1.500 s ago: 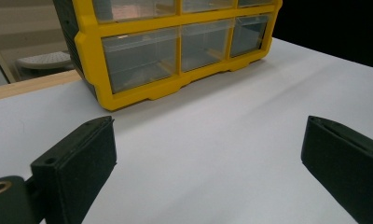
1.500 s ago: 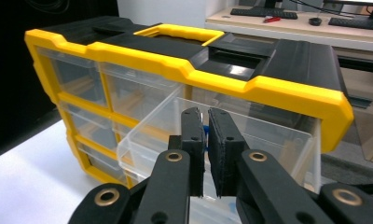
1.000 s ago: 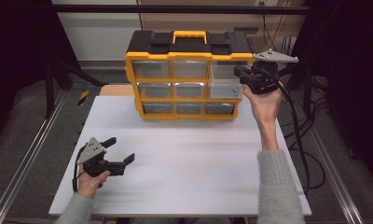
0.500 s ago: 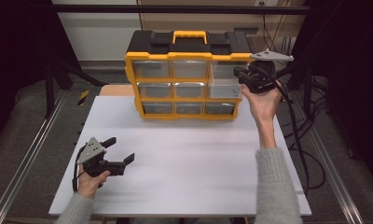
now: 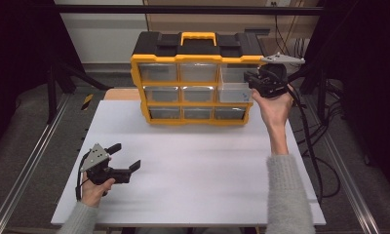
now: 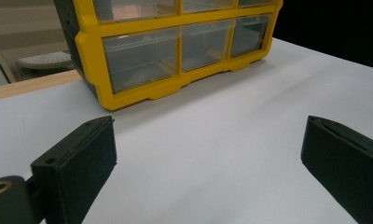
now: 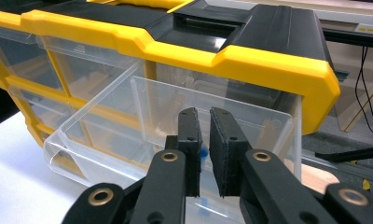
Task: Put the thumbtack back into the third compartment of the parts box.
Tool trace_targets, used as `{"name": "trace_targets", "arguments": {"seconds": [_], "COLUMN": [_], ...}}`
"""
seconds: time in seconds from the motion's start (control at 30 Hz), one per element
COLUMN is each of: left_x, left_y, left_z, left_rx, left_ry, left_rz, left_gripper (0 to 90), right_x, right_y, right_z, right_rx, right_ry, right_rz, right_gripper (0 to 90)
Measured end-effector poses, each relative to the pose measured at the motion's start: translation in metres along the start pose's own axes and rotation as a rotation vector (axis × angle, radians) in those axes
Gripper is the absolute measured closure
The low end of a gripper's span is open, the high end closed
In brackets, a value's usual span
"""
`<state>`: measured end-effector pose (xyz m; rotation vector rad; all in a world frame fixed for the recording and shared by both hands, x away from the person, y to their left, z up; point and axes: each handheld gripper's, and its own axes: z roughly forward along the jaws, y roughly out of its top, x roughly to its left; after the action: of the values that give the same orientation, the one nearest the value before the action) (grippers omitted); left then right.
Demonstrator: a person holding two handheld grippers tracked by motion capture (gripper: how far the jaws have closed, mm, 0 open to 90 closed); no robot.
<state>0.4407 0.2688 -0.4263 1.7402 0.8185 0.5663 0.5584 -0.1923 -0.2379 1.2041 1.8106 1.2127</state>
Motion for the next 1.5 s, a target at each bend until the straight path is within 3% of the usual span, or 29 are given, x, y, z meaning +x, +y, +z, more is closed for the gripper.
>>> {"name": "trace_targets", "arguments": {"seconds": [0.27,0.5,0.73,0.93,1.27,1.5], "left_x": [0.0,0.0,-0.001,-0.001,0.0,0.0], "left_y": [0.0,0.0,0.0,0.001,0.0,0.0], "left_z": [0.0,0.0,0.0,0.0,0.0,0.0], "left_rx": [-0.002,-0.002,-0.002,-0.005,-0.003,-0.004], "left_ry": [0.0,0.0,-0.001,-0.002,-0.004,-0.004], "left_rz": [0.003,0.004,0.001,0.0,-0.001,-0.001], "left_gripper": [2.7,2.7,2.7,2.7,2.7,2.7], "right_x": [-0.001,0.003,0.008,0.014,0.022,0.023], "right_y": [0.001,-0.005,-0.015,-0.027,-0.051,-0.071], "right_z": [-0.01,-0.029,-0.042,-0.049,-0.059,-0.063], "right_rx": [-0.056,-0.155,-0.172,-0.174,-0.169,-0.178], "right_ry": [0.016,0.045,0.057,0.079,0.137,0.165], "right_rz": [0.01,0.013,-0.001,-0.009,-0.013,0.013], "right_gripper": [70.9,43.0,18.7,12.6,10.4,10.3]}}
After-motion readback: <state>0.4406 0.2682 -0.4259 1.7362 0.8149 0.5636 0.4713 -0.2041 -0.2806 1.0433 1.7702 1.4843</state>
